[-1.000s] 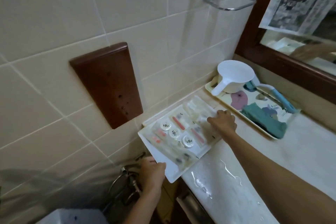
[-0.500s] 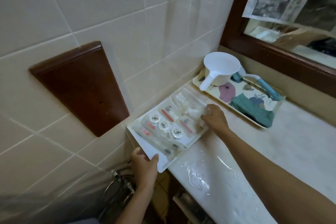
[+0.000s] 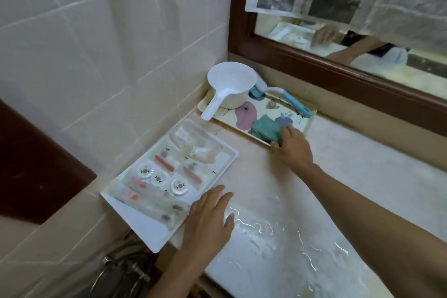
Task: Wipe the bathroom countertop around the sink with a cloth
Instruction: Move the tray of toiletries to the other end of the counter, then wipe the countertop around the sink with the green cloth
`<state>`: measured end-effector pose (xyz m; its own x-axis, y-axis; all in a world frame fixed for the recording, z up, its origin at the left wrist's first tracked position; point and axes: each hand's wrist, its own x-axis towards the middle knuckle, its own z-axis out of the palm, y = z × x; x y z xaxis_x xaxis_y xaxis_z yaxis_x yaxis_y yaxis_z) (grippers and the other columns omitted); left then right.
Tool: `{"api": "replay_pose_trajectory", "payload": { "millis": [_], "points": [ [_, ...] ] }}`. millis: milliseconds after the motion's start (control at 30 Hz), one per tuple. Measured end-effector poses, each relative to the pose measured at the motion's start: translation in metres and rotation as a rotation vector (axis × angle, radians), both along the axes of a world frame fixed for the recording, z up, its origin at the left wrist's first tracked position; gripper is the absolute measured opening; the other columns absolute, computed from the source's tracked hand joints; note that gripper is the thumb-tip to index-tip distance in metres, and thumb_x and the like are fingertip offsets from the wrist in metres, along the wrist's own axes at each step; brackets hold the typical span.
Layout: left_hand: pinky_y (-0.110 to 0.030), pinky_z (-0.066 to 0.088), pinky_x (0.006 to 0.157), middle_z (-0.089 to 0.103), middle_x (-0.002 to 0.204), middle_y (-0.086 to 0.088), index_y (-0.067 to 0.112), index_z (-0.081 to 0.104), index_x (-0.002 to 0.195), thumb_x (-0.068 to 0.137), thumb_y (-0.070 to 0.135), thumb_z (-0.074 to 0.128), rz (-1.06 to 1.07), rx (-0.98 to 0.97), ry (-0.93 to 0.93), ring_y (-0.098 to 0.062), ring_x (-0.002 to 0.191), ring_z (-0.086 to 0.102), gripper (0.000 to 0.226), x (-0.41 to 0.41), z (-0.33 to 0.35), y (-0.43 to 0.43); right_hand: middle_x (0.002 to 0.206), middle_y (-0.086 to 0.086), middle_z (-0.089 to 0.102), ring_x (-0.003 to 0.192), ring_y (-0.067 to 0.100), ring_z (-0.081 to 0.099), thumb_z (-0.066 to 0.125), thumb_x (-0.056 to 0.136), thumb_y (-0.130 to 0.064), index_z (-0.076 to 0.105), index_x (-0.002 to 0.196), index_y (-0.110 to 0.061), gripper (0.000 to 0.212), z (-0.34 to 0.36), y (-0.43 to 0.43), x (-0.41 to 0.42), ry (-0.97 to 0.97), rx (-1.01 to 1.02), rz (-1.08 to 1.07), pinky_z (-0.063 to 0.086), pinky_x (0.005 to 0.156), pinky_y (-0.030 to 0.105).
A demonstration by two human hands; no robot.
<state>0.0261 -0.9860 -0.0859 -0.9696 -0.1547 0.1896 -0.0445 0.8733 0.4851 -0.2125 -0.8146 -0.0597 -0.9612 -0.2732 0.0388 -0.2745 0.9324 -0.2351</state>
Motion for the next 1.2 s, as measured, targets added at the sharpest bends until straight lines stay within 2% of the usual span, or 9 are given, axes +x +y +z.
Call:
{"api": "replay_pose_trajectory", "payload": {
  "millis": [133,300,567,700,767,833,1000,1100,1200],
  "points": [
    [-0.037,0.054,0.084,0.056,0.138,-0.006,0.021,0.067,0.122,0.079,0.054,0.04,-0.065,-0.219,-0.259,-0.025,0.122,0.058,0.06,-0.014,-0.019,0.016,0.124,0.013,0.055,0.113,0.033,0.05,0.046,0.097,-0.036,0.055,0.121,-0.009,0.037,-0.006,0.007,-0.016,-0.099,0.027,0.098,0.044,0.089,0.04],
    [-0.034,0.045,0.096,0.04,0.152,-0.003,0.023,0.052,0.138,0.088,0.058,0.037,-0.033,-0.244,-0.247,-0.019,0.139,0.031,0.063,-0.011,-0.031,0.021,0.106,0.015,0.063,0.094,0.032,0.057,0.041,0.1,-0.033,0.061,0.102,-0.009,0.031,-0.015,0.008,-0.022,-0.116,-0.071,-0.007,0.043,0.074,0.036],
    [-0.028,0.024,0.109,0.017,0.159,0.009,0.031,0.041,0.145,0.085,0.066,0.03,-0.014,-0.124,-0.246,-0.012,0.146,0.017,0.07,-0.011,-0.036,0.018,0.07,0.005,0.054,0.071,0.021,0.048,0.046,0.098,-0.025,0.051,0.066,-0.011,0.036,0.051,0.034,0.004,-0.159,-0.731,-0.305,0.035,0.056,0.03],
    [-0.036,0.025,0.112,0.013,0.16,0.012,0.033,0.037,0.146,0.078,0.068,0.026,0.026,-0.003,-0.252,-0.009,0.148,0.01,0.077,-0.012,-0.031,0.022,0.094,0.007,0.066,0.087,0.022,0.06,0.057,0.093,-0.025,0.065,0.091,-0.007,0.02,0.073,0.091,0.063,-0.359,-1.134,-0.508,0.048,0.072,0.038],
    [-0.042,0.027,0.112,0.017,0.16,0.01,0.031,0.041,0.144,0.082,0.063,0.041,0.042,0.015,-0.281,-0.013,0.148,0.014,0.07,-0.014,-0.028,0.024,0.089,0.006,0.066,0.083,0.024,0.059,0.062,0.089,-0.018,0.061,0.086,-0.012,0.007,0.074,0.129,0.098,-0.422,-1.184,-0.571,0.044,0.068,0.036],
    [-0.045,0.024,0.112,0.019,0.16,0.007,0.028,0.042,0.144,0.085,0.049,0.058,0.076,0.026,-0.334,-0.016,0.148,0.014,0.065,-0.018,-0.025,0.029,0.081,0.007,0.063,0.077,0.023,0.054,0.065,0.085,-0.013,0.056,0.077,-0.013,0.012,0.072,0.166,0.126,-0.358,-1.049,-0.643,0.037,0.064,0.033],
    [-0.054,0.028,0.104,0.038,0.151,-0.005,0.019,0.06,0.127,0.075,0.024,0.076,0.155,0.062,-0.279,-0.029,0.138,0.032,0.054,-0.026,-0.014,0.057,0.069,0.006,0.057,0.066,0.032,0.052,0.064,0.078,-0.016,0.05,0.074,-0.012,0.015,0.057,0.232,0.165,0.008,-0.199,-0.764,0.039,0.055,0.037],
    [-0.054,0.029,0.102,0.04,0.148,-0.004,0.019,0.06,0.125,0.076,0.018,0.075,0.031,0.077,-0.205,-0.028,0.136,0.034,0.052,-0.041,-0.013,0.086,0.08,0.009,0.058,0.076,0.035,0.055,0.06,0.08,-0.015,0.054,0.077,-0.009,0.009,0.028,0.245,0.178,-0.009,-0.02,-0.626,0.036,0.055,0.035],
    [-0.053,0.032,0.101,0.041,0.148,-0.004,0.018,0.058,0.128,0.081,0.023,0.067,-0.088,0.039,-0.129,-0.027,0.135,0.036,0.048,-0.067,-0.012,0.109,0.11,0.014,0.061,0.102,0.038,0.056,0.052,0.081,-0.045,0.06,0.095,-0.008,0.04,-0.007,0.245,0.186,-0.063,0.136,-0.453,0.047,0.071,0.041]
  ]
}}
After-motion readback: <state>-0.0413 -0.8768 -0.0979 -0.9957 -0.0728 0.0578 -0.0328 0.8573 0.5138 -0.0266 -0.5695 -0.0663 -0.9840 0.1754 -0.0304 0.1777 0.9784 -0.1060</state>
